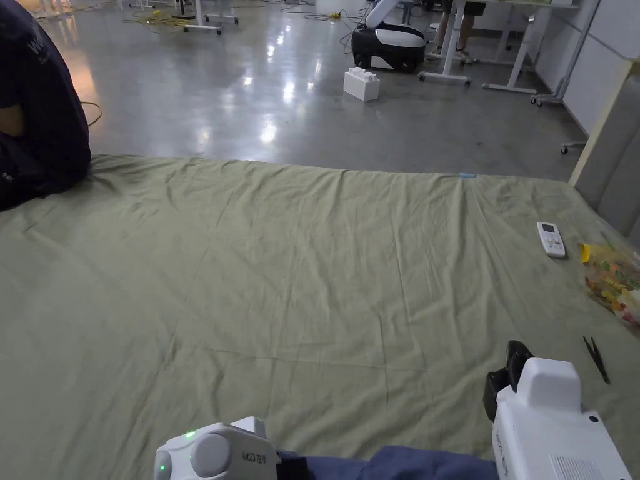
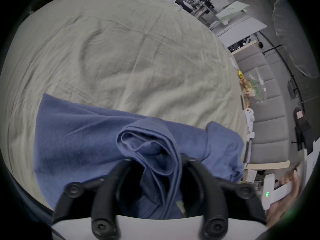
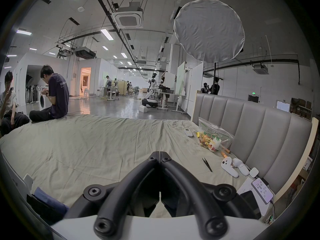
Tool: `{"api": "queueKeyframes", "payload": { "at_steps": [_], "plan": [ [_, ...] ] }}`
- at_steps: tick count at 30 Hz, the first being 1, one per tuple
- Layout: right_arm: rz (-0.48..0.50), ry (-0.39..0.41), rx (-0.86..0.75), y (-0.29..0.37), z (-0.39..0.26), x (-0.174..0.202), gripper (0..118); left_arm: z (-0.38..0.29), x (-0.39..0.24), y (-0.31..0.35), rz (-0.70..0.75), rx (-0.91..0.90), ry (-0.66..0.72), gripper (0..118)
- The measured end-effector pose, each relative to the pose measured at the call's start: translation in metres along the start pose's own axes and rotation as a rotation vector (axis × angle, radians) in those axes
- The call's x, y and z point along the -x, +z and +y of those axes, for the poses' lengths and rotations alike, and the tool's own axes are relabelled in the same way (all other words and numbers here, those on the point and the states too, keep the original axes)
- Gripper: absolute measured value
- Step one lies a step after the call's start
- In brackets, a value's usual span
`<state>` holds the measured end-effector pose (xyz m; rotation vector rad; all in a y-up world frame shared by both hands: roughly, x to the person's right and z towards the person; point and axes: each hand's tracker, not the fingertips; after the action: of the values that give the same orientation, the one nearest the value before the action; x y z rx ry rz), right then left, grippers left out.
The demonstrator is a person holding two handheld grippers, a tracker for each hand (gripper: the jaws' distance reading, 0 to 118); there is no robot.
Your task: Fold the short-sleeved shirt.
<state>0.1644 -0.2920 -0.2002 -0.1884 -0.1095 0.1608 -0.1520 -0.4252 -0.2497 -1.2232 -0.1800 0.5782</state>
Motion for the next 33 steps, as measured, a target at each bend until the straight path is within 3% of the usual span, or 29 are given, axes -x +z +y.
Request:
{"api": "queueKeyframes", "payload": {
  "at_steps": [4, 11, 15, 19, 25, 33],
  "plan": [
    [0.019, 0.029, -0.006, 0.0, 0.002, 0.002, 0, 0.001, -0.007, 0.028, 0.028, -0.056, -0.094, 65],
    [0.035, 0.037, -0.015, 0.001, 0.005, 0.004, 0, -0.011, 0.007, 0.079, -0.007, -0.151, -0.081, 62],
    [0.043, 0.03, -0.004, 0.0, 0.001, 0.006, 0, -0.023, 0.009, 0.067, 0.075, -0.123, -0.105, 26],
    [0.05, 0.024, 0.015, -0.001, -0.003, 0.006, 0, -0.035, -0.003, 0.04, 0.0, -0.049, -0.14, 19],
    [0.049, 0.022, 0.031, 0.0, -0.01, 0.004, 0, -0.06, -0.065, 0.025, -0.071, -0.041, -0.214, 18],
    [0.049, 0.012, 0.042, 0.0, -0.013, 0.001, 0, -0.059, -0.055, 0.006, -0.059, -0.08, -0.302, 18]
  ]
}}
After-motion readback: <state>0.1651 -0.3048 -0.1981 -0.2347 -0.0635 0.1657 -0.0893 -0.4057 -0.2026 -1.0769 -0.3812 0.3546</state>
